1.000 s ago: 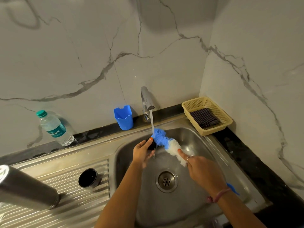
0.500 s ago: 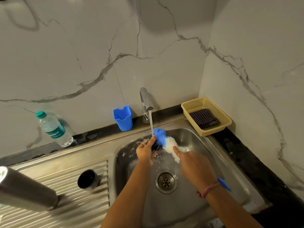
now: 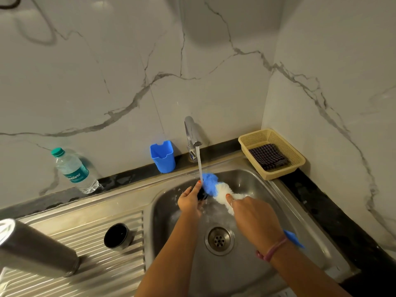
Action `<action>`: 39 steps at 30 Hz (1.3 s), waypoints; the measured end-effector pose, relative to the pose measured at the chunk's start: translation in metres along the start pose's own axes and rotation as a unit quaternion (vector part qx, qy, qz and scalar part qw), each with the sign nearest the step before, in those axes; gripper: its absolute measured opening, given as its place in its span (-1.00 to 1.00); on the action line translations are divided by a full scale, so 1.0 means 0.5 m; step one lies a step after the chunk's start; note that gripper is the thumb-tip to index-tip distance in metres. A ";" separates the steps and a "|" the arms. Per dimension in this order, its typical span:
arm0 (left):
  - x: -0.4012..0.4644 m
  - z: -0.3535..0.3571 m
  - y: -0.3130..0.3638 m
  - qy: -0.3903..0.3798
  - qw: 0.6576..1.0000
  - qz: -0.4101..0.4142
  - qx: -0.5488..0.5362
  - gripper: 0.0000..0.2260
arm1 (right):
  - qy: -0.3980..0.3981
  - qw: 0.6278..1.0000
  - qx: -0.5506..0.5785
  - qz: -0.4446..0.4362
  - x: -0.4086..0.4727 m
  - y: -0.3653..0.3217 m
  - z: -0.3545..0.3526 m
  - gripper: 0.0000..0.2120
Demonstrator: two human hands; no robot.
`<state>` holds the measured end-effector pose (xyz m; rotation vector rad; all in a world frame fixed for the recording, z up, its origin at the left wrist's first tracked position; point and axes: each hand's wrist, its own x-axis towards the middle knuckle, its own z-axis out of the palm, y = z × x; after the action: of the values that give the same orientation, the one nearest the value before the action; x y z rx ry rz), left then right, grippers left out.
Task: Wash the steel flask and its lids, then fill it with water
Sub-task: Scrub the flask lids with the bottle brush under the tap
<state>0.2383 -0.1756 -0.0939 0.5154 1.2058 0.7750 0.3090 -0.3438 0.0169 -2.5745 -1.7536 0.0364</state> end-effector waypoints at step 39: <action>0.018 -0.002 0.003 -0.133 0.981 -0.061 -0.124 -0.82 | -0.011 1.000 0.003 0.029 0.043 -0.015 -0.021 -0.75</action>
<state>0.2385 -0.1678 -0.0989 0.3242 0.8699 0.7141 0.3102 -0.3213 0.0276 -2.6302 -1.6844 0.0722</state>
